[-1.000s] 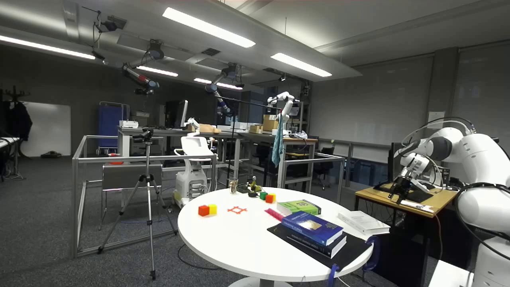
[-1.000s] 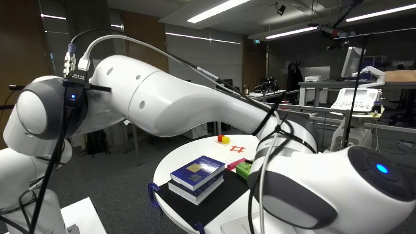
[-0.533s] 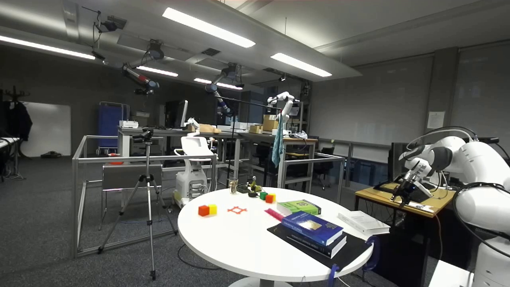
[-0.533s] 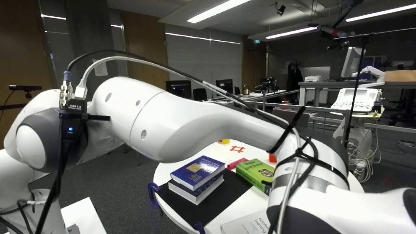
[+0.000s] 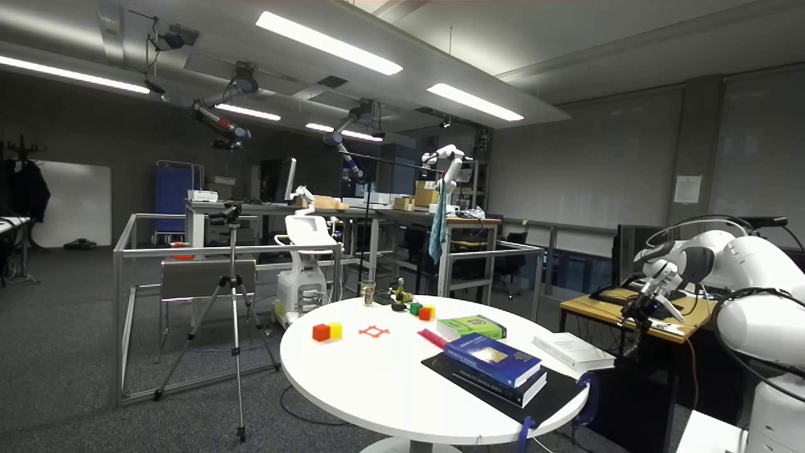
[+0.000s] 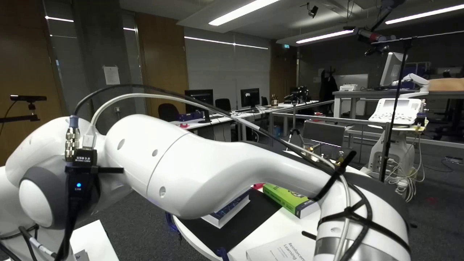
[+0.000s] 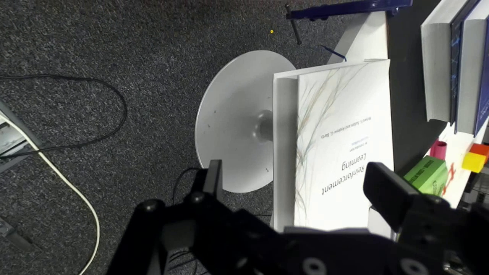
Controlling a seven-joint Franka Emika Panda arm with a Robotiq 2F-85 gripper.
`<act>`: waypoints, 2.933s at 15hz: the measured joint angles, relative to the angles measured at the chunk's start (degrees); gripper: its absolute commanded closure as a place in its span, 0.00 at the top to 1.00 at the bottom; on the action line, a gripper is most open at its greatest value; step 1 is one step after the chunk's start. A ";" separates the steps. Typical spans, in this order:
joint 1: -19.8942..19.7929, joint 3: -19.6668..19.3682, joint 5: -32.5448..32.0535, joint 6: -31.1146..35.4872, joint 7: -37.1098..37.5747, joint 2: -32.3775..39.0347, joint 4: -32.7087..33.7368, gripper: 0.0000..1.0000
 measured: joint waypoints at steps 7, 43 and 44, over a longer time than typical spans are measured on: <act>0.12 1.10 2.57 0.58 1.09 4.78 1.77 1.00; -0.45 4.59 8.99 -2.47 7.52 13.80 6.20 1.00; -0.60 4.74 9.03 -2.47 7.52 13.94 6.20 1.00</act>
